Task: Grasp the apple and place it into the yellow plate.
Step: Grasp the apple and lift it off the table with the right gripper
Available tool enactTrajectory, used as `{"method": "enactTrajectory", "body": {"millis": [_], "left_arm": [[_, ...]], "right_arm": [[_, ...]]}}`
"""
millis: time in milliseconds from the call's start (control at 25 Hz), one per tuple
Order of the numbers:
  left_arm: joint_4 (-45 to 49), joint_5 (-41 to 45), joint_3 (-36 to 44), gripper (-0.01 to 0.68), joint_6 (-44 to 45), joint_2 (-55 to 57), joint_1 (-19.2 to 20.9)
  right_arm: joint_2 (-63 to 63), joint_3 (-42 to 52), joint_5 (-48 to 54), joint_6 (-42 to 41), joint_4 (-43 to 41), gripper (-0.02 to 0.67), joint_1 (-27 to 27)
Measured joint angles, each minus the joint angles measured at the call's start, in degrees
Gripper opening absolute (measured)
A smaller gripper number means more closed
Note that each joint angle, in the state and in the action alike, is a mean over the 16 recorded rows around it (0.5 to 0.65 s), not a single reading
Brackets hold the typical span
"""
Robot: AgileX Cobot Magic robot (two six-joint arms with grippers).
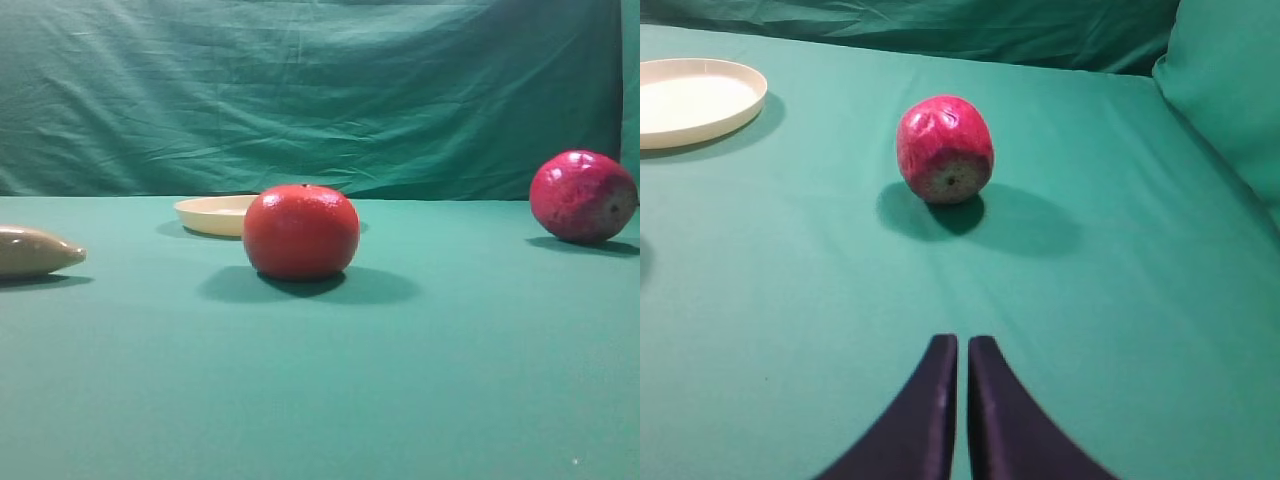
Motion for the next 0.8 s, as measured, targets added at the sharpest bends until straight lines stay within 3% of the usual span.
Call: {"method": "enactTrajectory", "body": {"millis": [320,800], "left_arm": [[0.00,0.00,0.00,0.157,0.00,0.00,0.00],[0.00,0.00,0.00,0.157,0.00,0.00,0.00]], "right_arm": [[0.00,0.09,-1.56,0.07,0.31,0.000,0.00],[1.87,-2.23,-12.84,1.72,5.40,0.000,0.00]]}}
